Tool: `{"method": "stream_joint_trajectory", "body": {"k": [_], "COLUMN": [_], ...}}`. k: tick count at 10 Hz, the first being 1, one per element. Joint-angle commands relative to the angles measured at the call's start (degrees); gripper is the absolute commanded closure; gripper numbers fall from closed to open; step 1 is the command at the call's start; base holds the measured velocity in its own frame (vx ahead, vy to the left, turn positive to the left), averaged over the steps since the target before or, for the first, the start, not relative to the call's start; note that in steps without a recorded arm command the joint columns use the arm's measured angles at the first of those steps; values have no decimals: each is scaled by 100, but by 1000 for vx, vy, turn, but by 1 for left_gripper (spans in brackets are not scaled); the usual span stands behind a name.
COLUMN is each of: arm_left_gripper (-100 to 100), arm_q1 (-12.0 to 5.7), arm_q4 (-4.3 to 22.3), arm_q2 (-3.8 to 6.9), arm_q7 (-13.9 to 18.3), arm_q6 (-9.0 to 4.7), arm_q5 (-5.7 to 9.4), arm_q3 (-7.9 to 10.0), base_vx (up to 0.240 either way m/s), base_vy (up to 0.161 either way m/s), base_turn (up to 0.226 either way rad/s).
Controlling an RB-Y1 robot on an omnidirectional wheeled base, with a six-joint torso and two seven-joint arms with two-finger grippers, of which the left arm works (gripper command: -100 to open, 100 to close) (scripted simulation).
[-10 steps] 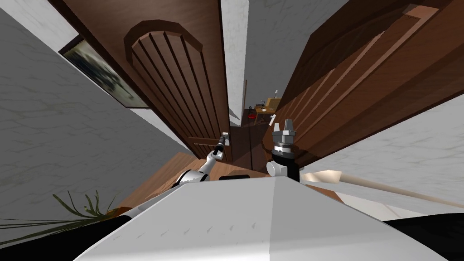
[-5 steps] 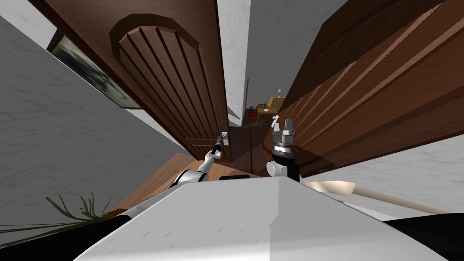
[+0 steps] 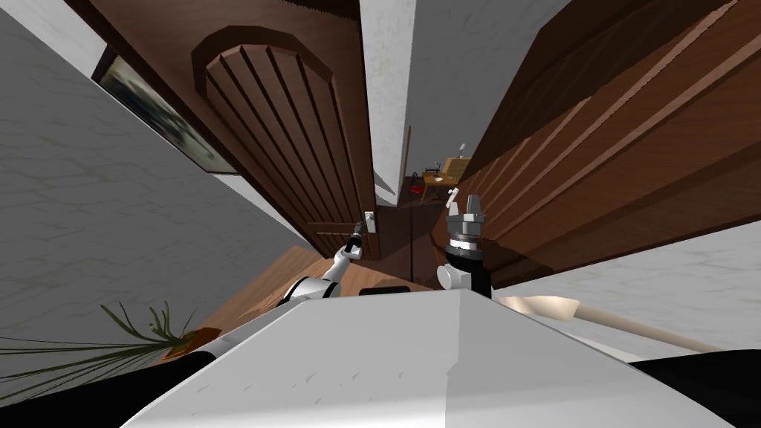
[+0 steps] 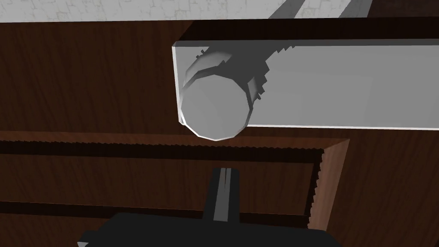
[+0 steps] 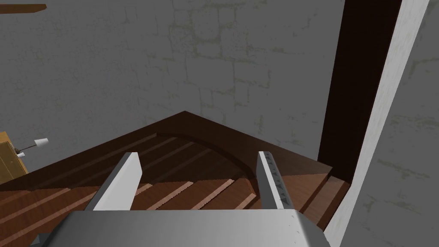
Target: Push the door open
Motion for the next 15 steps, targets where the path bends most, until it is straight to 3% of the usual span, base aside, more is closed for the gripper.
{"method": "stream_joint_trajectory", "body": {"k": [1, 5, 6, 11, 15], "arm_left_gripper": [-100, -100, -100, -100, -100], "arm_q1": [-1, -7, 4, 13, 18], "arm_q4": [-19, -50, -48, -29, -14], "arm_q2": [-10, -142, -110, -14, -64], "arm_q7": [-2, 2, 7, -17, -41], "arm_q6": [20, 53, 44, -8, -49], "arm_q5": [13, 48, 42, 55, 65], "arm_q3": [14, 49, 38, 86, 127], "base_vx": [-225, -214, -94, 156, 212], "base_vy": [-55, -45, -11, -34, -34], "base_turn": [41, 48, 3, -20, -21]}}
